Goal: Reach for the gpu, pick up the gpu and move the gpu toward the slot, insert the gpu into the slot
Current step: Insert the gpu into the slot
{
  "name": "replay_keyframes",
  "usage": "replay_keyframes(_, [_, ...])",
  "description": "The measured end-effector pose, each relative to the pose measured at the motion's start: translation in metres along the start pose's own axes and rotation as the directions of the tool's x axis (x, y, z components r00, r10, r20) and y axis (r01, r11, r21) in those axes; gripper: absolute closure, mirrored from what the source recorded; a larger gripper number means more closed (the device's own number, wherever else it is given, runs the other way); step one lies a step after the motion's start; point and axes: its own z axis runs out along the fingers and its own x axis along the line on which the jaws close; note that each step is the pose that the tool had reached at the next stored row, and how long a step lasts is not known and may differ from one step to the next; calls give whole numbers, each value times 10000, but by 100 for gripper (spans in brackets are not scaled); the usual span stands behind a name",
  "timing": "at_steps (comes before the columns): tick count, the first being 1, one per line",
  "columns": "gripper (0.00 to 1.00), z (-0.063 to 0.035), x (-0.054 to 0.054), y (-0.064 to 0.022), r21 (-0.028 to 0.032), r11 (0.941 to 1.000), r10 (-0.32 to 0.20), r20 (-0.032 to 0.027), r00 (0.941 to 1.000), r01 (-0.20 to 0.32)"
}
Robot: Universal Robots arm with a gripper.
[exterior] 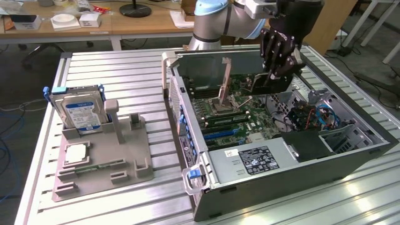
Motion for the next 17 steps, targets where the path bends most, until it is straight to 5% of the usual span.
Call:
replay_keyframes(8, [74, 60, 4, 9, -88, 9994, -339, -14, 9994, 339])
replay_keyframes(17, [74, 157, -3, 66, -30, 10000, -63, -19, 10000, 63])
